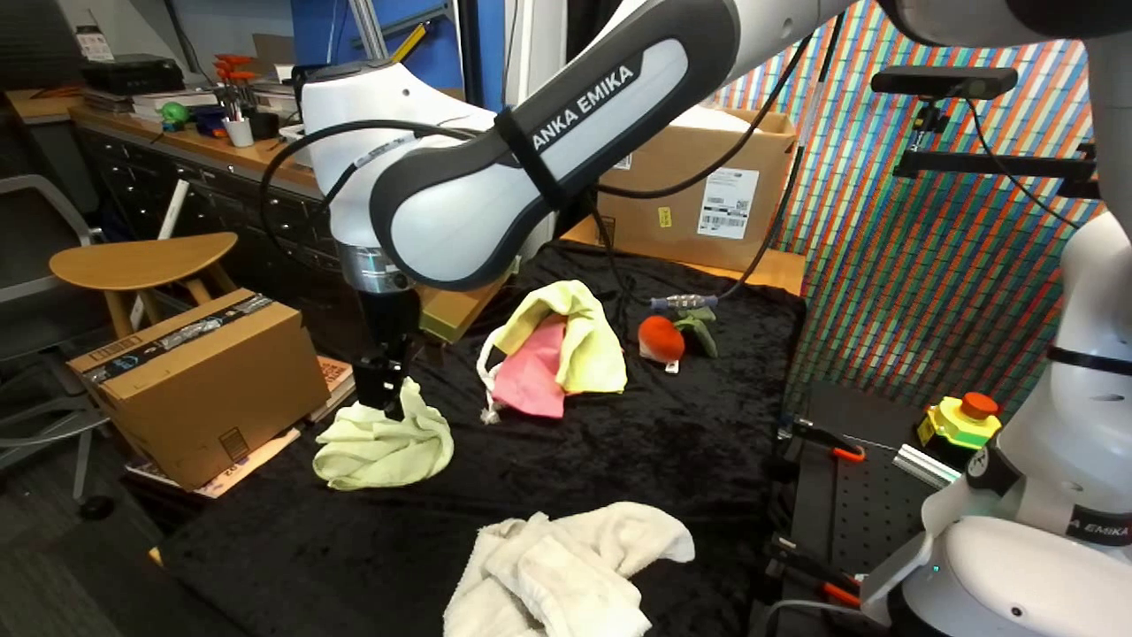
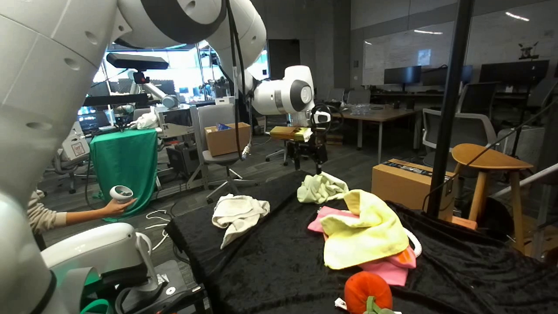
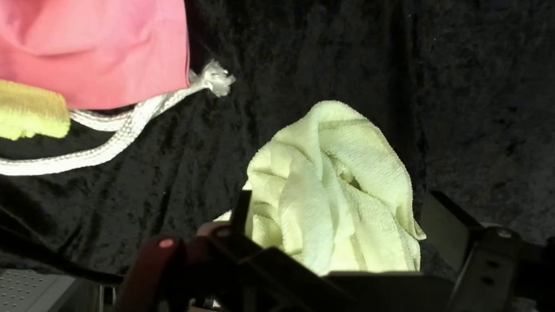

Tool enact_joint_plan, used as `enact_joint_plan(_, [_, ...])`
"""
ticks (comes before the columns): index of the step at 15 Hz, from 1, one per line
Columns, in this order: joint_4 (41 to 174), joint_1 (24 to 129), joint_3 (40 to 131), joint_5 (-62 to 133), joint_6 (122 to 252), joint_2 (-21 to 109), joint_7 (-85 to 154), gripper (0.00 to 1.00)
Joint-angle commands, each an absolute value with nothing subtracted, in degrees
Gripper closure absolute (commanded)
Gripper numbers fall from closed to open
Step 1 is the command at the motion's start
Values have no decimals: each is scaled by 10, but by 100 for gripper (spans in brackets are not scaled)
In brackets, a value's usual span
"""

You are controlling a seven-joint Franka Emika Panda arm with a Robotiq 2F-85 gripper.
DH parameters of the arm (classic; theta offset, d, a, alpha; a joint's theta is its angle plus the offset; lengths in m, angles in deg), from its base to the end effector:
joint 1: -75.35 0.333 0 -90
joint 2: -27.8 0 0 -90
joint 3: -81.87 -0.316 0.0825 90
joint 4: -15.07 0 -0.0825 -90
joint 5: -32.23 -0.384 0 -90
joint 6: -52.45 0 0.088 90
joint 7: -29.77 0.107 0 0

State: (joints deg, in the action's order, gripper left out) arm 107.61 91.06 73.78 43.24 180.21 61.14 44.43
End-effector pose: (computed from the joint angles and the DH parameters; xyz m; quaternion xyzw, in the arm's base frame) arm 0.6424 0.2629 0.2927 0.9913 0.1245 0.0319 0.0297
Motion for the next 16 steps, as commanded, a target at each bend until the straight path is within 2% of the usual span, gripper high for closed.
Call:
enact_joint_plan(1, [1010, 922, 746, 432, 1795, 659, 397, 0])
enact_joint_plan(16, [805, 950, 800, 456, 1703, 803, 382, 0])
